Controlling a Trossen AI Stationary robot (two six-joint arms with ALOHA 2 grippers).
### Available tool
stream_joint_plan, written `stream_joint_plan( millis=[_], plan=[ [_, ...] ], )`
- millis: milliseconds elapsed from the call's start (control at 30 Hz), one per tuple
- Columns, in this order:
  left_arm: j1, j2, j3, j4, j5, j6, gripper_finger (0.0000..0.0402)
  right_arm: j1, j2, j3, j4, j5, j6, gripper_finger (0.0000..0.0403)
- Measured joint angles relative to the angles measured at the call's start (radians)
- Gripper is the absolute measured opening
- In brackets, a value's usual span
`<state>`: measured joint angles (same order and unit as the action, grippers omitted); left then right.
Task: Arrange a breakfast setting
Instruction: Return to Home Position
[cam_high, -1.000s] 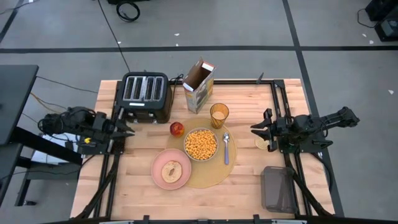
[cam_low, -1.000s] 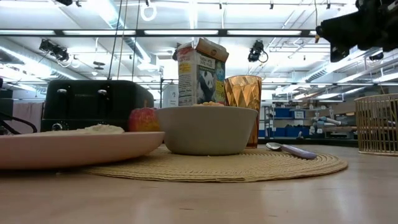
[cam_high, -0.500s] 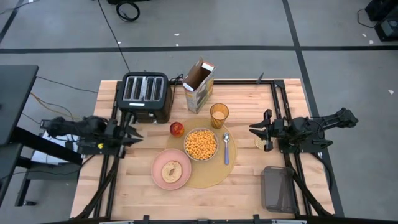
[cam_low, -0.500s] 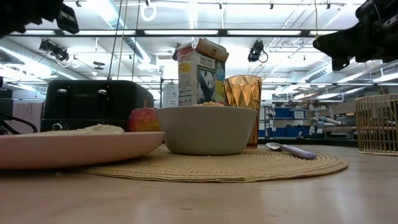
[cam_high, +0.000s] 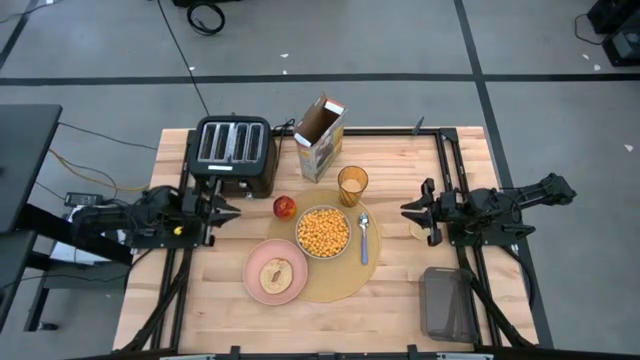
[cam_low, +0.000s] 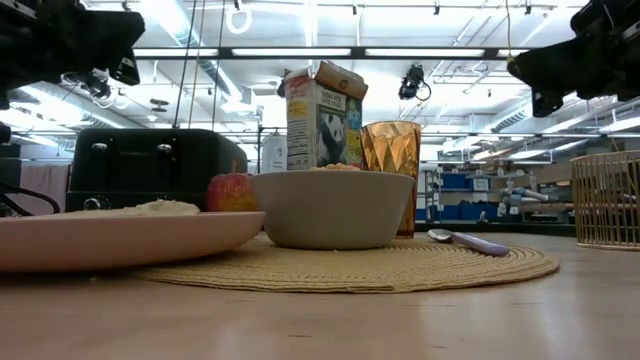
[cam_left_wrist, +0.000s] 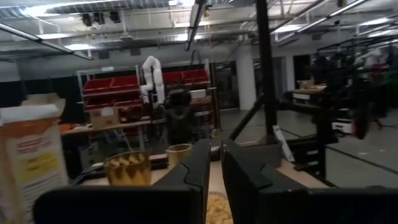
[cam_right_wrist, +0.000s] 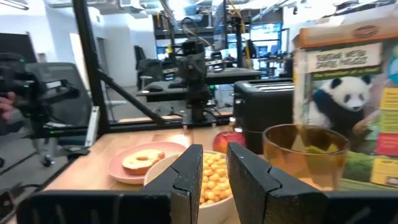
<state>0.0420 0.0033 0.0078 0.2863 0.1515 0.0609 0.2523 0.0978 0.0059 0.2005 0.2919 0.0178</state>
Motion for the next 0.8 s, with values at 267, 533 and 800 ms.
stream_joint_plan(
  millis=[267,533,800],
  plan=[
    [0.033,0.001,0.0,-0.03,0.001,0.003,0.0048,-0.019,0.0,0.0,-0.006,-0.033,0.006,0.0083],
    [0.033,0.002,0.0,-0.031,0.001,0.003,0.0048,-0.038,0.0,0.0,-0.044,-0.076,-0.013,0.0083],
    [0.033,0.002,-0.001,-0.03,0.001,0.002,0.0048,-0.107,0.0,0.0,-0.1,-0.029,0.008,0.0083]
  ],
)
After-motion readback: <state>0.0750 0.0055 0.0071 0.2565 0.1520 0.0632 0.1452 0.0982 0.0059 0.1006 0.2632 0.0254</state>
